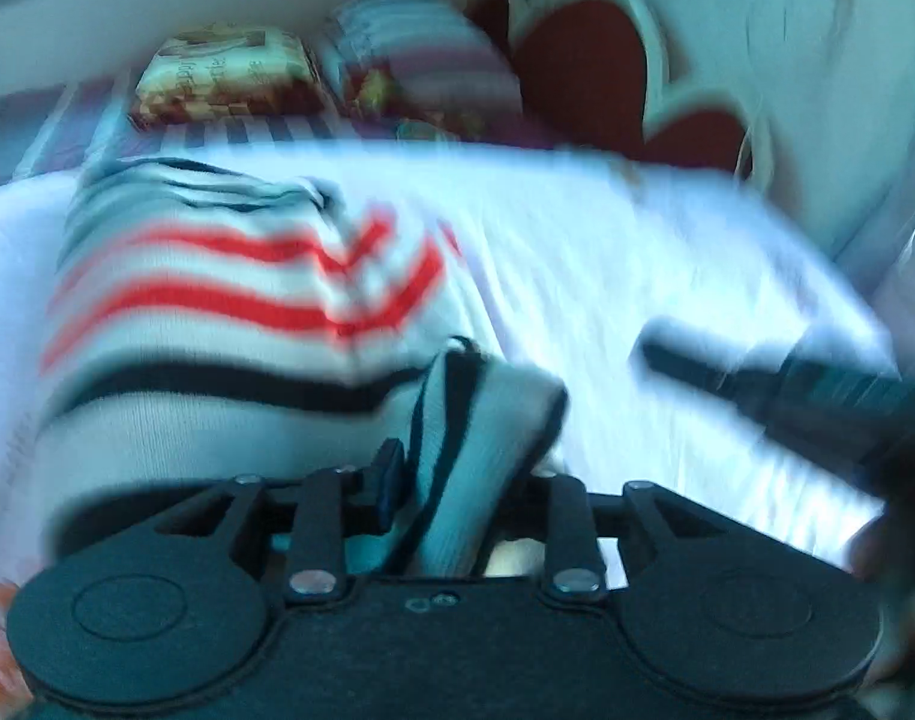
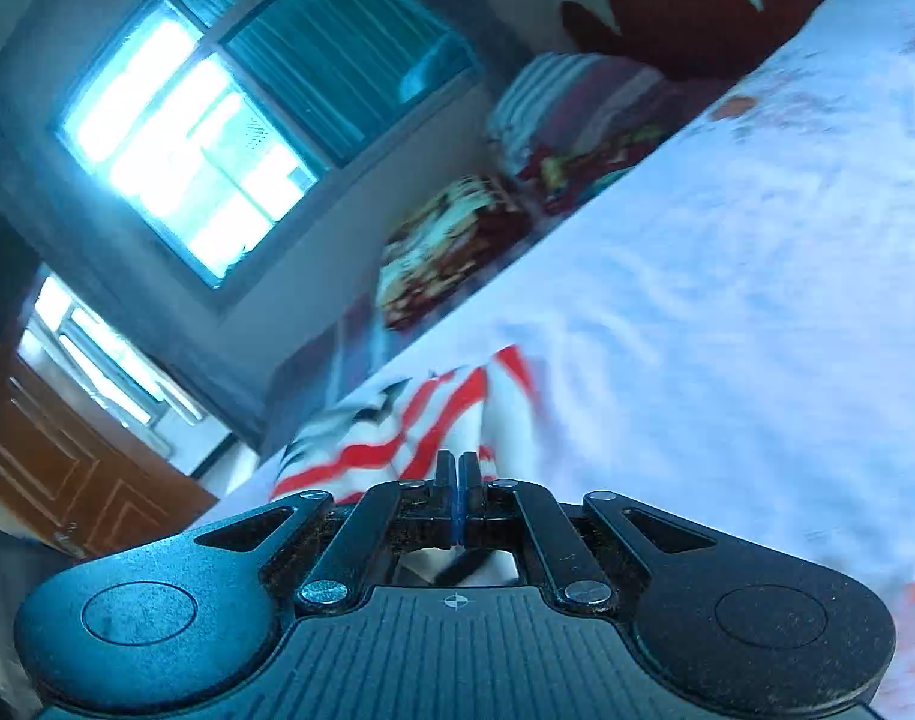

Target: Fold small clothes

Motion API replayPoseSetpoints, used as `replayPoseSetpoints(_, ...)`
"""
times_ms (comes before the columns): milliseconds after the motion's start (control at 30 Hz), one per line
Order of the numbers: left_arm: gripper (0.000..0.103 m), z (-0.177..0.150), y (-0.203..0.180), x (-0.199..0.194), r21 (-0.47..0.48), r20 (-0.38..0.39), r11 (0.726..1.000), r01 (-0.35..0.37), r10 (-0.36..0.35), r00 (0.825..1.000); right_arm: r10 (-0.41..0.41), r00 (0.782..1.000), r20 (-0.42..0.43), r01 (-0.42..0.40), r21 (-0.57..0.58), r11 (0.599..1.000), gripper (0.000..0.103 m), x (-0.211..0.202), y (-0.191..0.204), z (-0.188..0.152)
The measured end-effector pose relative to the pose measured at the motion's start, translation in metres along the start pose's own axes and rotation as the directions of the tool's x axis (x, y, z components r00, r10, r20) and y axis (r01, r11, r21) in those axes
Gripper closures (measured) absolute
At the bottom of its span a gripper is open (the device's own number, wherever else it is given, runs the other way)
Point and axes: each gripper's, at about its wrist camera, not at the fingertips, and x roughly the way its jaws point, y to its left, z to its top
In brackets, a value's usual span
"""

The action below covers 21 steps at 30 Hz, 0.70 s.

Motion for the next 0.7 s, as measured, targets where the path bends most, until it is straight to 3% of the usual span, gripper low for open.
replayPoseSetpoints(33, 0.058, -0.005, -0.011, -0.008, 0.047, 0.038, 0.999, -0.015, 0.014, 0.999, -0.016, 1.0, 0.004, 0.016, 0.001, 1.0, 0.065, -0.006, -0.004, 0.002)
replayPoseSetpoints(67, 0.047, -0.008, -0.014, -0.017, 0.052, 0.058, 0.998, 0.026, -0.029, 0.998, -0.024, 1.0, 0.016, 0.024, 0.002, 1.0, 0.031, -0.011, -0.006, 0.003)
replayPoseSetpoints(100, 0.048, -0.013, -0.011, -0.031, 0.024, 0.083, 0.997, 0.072, -0.074, 0.994, -0.016, 0.999, 0.035, 0.015, 0.004, 1.0, 0.029, -0.017, -0.006, 0.002)
replayPoseSetpoints(167, 0.048, -0.02, 0.0, -0.061, -0.023, 0.158, 0.993, 0.113, -0.108, 0.982, 0.024, 0.999, 0.027, -0.025, 0.025, 0.999, 0.029, -0.022, -0.007, 0.0)
replayPoseSetpoints(300, 0.048, -0.024, 0.053, -0.107, -0.142, 0.295, 0.99, 0.014, 0.028, 0.955, 0.113, 0.992, -0.052, -0.109, 0.064, 0.992, 0.029, -0.012, 0.006, -0.011)
replayPoseSetpoints(400, 0.051, -0.012, 0.095, -0.094, -0.209, 0.22, 0.974, -0.087, 0.133, 0.966, 0.136, 0.981, -0.135, -0.124, 0.098, 0.988, 0.029, 0.002, 0.012, -0.019)
replayPoseSetpoints(467, 0.051, -0.02, 0.117, -0.087, -0.255, 0.177, 0.964, -0.083, 0.13, 0.976, 0.172, 0.971, -0.168, -0.148, 0.147, 0.978, 0.029, 0.011, 0.012, -0.021)
replayPoseSetpoints(633, 0.05, -0.043, 0.136, -0.073, -0.299, 0.12, 0.951, -0.08, 0.121, 0.985, 0.15, 0.96, -0.236, -0.108, 0.182, 0.977, 0.032, 0.043, 0.011, -0.016)
replayPoseSetpoints(667, 0.049, -0.046, 0.136, -0.07, -0.299, 0.115, 0.95, -0.09, 0.13, 0.985, 0.126, 0.962, -0.242, -0.086, 0.171, 0.982, 0.05, 0.051, 0.011, -0.015)
replayPoseSetpoints(700, 0.048, -0.047, 0.138, -0.067, -0.298, 0.111, 0.95, -0.099, 0.137, 0.984, 0.1, 0.962, -0.253, -0.062, 0.153, 0.986, 0.059, 0.058, 0.011, -0.014)
